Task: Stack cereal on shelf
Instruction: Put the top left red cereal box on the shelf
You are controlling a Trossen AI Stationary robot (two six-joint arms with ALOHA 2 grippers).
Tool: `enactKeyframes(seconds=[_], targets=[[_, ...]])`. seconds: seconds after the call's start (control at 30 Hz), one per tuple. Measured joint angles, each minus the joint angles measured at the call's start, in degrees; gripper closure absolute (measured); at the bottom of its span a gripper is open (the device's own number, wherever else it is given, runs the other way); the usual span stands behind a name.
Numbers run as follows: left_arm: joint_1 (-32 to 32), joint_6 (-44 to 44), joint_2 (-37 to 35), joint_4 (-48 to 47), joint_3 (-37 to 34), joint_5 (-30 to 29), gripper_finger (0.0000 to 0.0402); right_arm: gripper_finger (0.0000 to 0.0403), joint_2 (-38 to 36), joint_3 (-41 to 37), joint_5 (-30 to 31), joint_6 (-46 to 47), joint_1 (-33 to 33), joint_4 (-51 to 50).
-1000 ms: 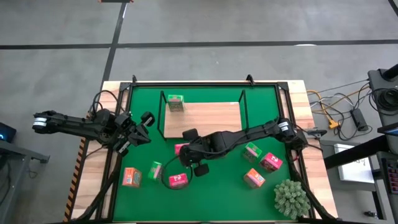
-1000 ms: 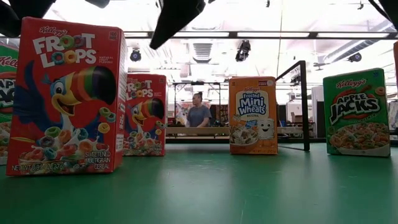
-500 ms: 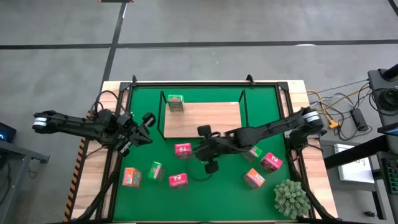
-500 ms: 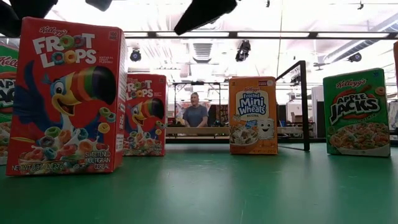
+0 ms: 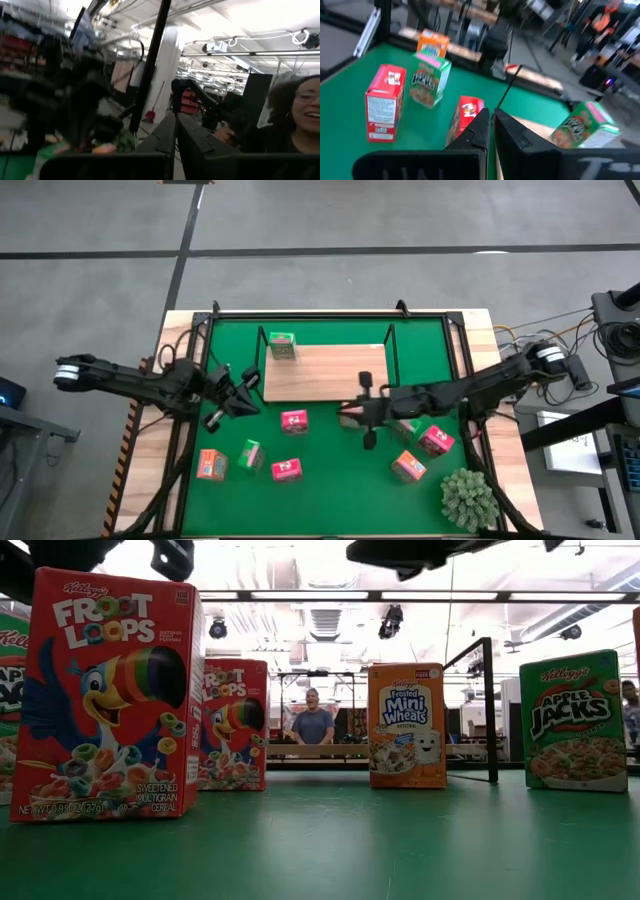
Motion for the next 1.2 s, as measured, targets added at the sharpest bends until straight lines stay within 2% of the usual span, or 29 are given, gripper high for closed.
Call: enactKeyframes(seconds=[0.27,0.4,0.53,0.63,0.83,1.1,1.2], targets=[[-0.81,-1.68,5.22,1.20,0.20,-6.24,0.0402,0.0390,-8.24,-7.34,-1.14,-1.37,0.00,4.46],[-0.96,-1.79,7.65,0.72,2.72,-6.32,0.0402,0.0390,-10.49,-9.22,-1.31,-1.37,0.00,4.59],[-0.98,-1.68,10.12,-5.11,6.83,-5.45,0.0402,0.0390,-11.44,-10.52,-1.31,-1.13,0.00,4.56],[-1.07,-0.58,12.06,-13.63,10.98,-5.41,0.0402,0.0390,-11.52,-11.21,-1.31,-0.89,0.00,4.64],[-3.17,2.61,15.88,-39.38,20.58,-5.55,0.0402,0.0390,-12.93,-11.56,-1.29,-2.18,0.00,3.75],[-9.18,2.95,23.82,-70.44,34.73,-15.35,0.0402,0.0390,-20.64,-14.12,-1.25,-4.59,0.00,0.35],[-10.15,3.97,27.36,-78.25,39.60,-17.60,0.0402,0.0390,-22.81,-15.90,-1.22,-5.30,-0.02,0.76]])
